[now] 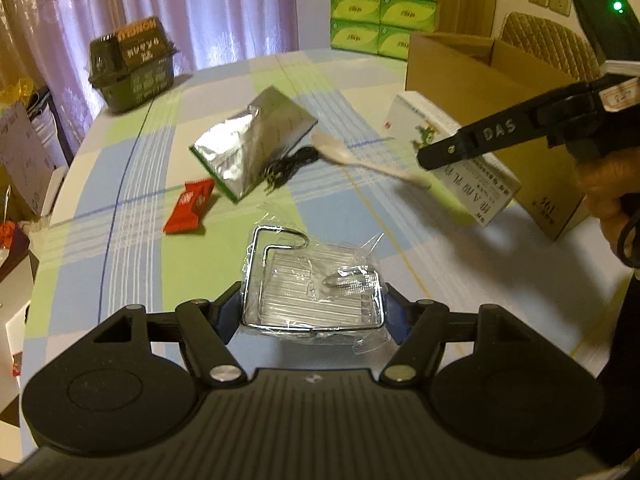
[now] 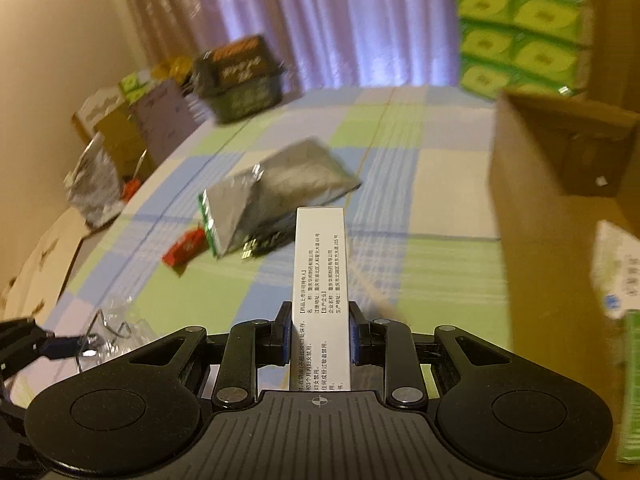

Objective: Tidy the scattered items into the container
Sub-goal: 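Lift the white tube box and clear soap rack with both tools, then carry the tube box and soap rack with both tools over the cardboard box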

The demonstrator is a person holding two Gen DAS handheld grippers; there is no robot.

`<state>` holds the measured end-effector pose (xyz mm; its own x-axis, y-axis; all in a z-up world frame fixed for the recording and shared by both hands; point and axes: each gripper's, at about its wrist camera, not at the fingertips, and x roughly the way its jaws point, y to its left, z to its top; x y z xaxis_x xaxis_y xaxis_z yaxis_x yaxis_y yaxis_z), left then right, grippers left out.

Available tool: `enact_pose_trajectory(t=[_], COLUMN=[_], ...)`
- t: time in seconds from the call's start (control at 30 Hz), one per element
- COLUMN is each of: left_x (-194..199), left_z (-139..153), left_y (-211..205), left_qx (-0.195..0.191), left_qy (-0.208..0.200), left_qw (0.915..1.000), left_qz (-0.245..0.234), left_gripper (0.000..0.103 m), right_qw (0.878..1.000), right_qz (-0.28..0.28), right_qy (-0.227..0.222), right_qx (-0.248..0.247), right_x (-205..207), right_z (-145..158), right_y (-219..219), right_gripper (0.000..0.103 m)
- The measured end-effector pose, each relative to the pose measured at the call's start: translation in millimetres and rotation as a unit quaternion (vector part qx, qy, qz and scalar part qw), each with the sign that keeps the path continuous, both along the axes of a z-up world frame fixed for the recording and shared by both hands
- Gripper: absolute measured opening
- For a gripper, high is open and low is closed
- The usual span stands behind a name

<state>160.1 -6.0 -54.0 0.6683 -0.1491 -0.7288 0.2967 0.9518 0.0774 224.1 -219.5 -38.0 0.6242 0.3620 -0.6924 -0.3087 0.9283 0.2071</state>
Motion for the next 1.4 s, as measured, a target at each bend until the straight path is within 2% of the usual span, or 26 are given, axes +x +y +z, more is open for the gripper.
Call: enact_pose_trajectory(t=[0.23, 0.4, 0.6, 0.8, 1.03, 1.4], left_x=[0.0, 2.7, 11.6, 20.2, 33.7, 49.6], left_z=[35.3, 64.0, 84.9, 99.8, 102.8, 90.4], left_y=[-28.3, -65.8, -114.0, -158.9, -204.7, -234.7], left_qx=[-0.003, -0.017, -0.039, -0.054, -0.049, -0.047], left_qy=[-0.03, -0.054, -0.067, -0.075, -0.08, -0.067], left_qw=[0.9991, 0.9961, 0.9912, 0.9855, 0.9797, 0.9769], left_qz=[-0.028, -0.067, -0.107, -0.142, -0.178, -0.197], left_gripper=[0.065, 0.065, 0.065, 0.065, 0.065, 0.066], right_qw=[0.997, 0.993, 0.989, 0.985, 0.983, 0.983], right_qz=[-0.037, -0.071, -0.113, -0.153, -0.163, -0.171], right_qy=[-0.064, -0.086, -0.083, -0.075, -0.074, -0.065], right_qx=[-0.011, -0.027, -0.044, -0.038, -0.029, -0.017], right_x=[-14.7, -27.0, -51.3, -66.4, -74.5, -65.9], right_z=[74.3, 101.3, 101.9, 99.9, 97.1, 85.2], right_y=[-40.9, -83.8, -134.2, -175.9, -196.8, -212.1], right_gripper=[0.029, 0.029, 0.029, 0.029, 0.029, 0.029])
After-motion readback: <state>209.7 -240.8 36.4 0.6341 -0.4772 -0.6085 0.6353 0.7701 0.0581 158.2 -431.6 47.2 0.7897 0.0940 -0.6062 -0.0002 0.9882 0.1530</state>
